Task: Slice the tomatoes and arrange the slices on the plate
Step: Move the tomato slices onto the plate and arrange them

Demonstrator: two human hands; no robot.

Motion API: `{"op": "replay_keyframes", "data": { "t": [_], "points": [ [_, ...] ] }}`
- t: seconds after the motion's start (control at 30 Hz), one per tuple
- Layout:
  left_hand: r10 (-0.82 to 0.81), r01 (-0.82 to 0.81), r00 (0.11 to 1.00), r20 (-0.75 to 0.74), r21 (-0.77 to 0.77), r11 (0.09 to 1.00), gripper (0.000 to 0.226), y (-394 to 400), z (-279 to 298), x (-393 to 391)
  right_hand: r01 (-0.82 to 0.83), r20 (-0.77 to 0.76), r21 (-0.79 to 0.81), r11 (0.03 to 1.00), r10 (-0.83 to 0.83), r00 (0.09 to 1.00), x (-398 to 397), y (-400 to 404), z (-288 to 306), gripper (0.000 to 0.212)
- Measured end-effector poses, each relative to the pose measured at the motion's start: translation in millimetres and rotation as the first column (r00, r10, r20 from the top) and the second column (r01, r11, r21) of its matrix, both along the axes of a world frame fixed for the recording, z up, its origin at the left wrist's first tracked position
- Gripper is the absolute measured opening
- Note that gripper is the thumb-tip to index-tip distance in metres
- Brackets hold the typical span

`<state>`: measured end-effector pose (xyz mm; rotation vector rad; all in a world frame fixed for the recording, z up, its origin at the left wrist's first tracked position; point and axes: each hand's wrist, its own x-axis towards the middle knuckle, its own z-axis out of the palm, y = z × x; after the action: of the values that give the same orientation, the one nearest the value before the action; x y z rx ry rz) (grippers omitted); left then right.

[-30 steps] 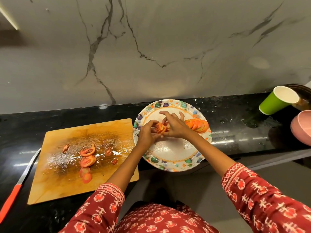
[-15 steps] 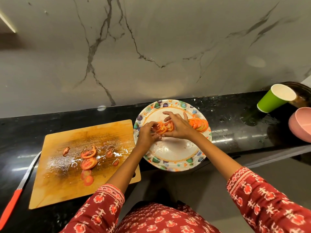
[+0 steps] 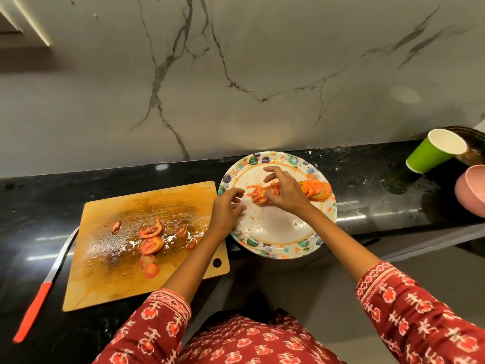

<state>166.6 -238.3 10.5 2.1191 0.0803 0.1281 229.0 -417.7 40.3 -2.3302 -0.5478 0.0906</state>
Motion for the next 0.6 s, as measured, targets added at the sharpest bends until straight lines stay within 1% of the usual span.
{"op": "replay_keyframes", "data": {
  "t": [0.1,0.17,0.27,0.33,0.47,0.6],
  "points": [
    [0.052,-0.053,0.998,0.035,0.005,0.999,0.036,18.8,4.1,-15.1,0.089,0.079,0.059,0.994,-0.093,0.992,-7.5,11.6,1.0,0.040],
    [0.080,-0.082,0.995,0.064,0.029,0.996,0.033,34.7,7.0,-28.6,0.086,0.100,0.080,0.993,-0.094,0.991,-15.3,24.0,1.5,0.037],
    [0.097,-0.103,0.993,0.067,0.084,0.991,0.034,66.6,10.6,-51.9,0.040,0.099,0.101,0.994,-0.050,0.994,-32.0,49.8,1.6,0.031],
    [0.112,-0.121,0.990,0.085,0.108,0.987,0.033,93.4,11.1,-69.4,-0.010,0.124,0.101,0.995,-0.003,0.992,-44.5,69.7,0.0,0.030],
    [0.222,-0.236,0.969,0.106,0.150,0.960,0.029,146.5,15.2,-99.3,-0.094,0.124,0.089,0.992,0.083,0.989,-66.8,113.2,-2.6,0.030],
    [0.307,-0.314,0.950,0.063,0.179,0.932,0.026,188.9,14.8,-123.2,-0.151,0.100,0.025,0.988,0.148,0.984,-86.3,147.9,-5.1,0.030]
  ]
}}
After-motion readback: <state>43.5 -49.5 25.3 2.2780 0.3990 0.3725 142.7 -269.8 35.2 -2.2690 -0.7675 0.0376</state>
